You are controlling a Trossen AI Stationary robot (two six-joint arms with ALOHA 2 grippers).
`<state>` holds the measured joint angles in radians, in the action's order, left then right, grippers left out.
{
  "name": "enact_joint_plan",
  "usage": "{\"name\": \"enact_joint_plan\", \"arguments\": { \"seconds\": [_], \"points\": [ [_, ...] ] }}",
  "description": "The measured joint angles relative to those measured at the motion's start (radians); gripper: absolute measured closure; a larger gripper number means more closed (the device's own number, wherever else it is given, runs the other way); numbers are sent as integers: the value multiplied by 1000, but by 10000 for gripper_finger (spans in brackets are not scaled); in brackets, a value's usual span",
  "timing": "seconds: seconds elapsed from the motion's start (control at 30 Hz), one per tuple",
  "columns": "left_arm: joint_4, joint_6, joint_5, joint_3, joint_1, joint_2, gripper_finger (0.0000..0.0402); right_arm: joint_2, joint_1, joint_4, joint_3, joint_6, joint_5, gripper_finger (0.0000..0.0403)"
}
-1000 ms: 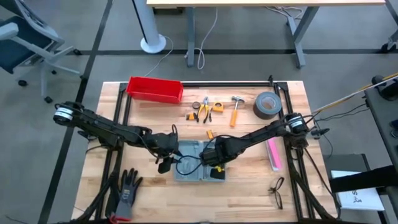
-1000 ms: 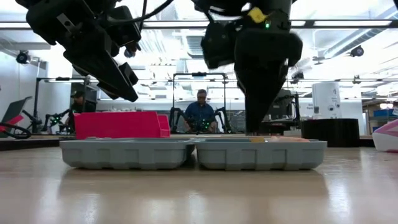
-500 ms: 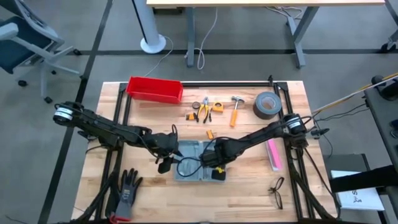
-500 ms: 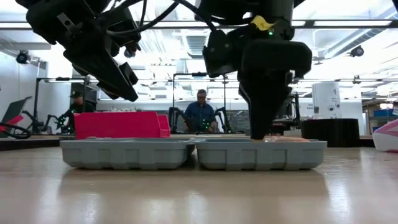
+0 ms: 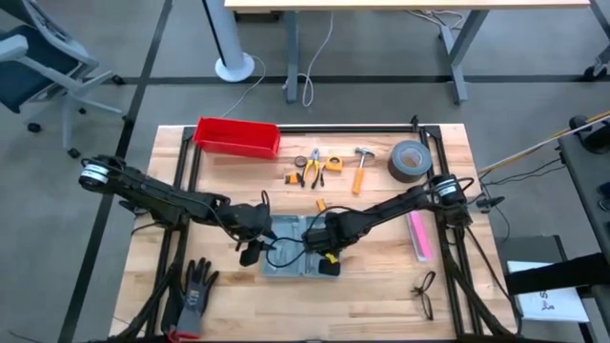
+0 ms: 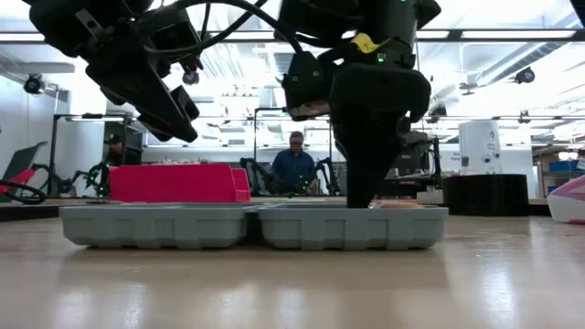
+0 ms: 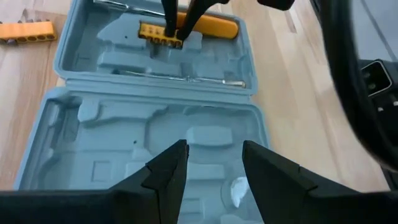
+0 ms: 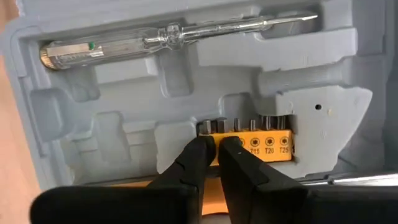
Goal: Prefit tool cases
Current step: Put the set of precision screwdriver bits into the gray toolbox, then put the set of interchangeable screwdriver bits into the gray toolbox
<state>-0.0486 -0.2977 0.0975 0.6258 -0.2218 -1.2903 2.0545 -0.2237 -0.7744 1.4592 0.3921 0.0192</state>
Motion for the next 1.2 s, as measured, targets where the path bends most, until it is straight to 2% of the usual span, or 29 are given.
{"name": "enact_joint_plan", "arguments": {
  "seconds": [0.23,0.37,0.63,0.9,1.2],
  "points": [
    [-1,0,0,0,0,0,239,-47,1,-70,20,23,33,395],
    [0,8,-1,0,0,0,239,-50,4,-72,20,30,54,388],
    [-1,10,-6,0,0,0,239,-77,56,-75,12,18,146,331],
    [1,19,-54,0,0,0,239,-115,145,-76,6,-79,150,281],
    [8,23,-90,0,0,0,239,-139,262,-80,5,-214,144,244]
  ]
}}
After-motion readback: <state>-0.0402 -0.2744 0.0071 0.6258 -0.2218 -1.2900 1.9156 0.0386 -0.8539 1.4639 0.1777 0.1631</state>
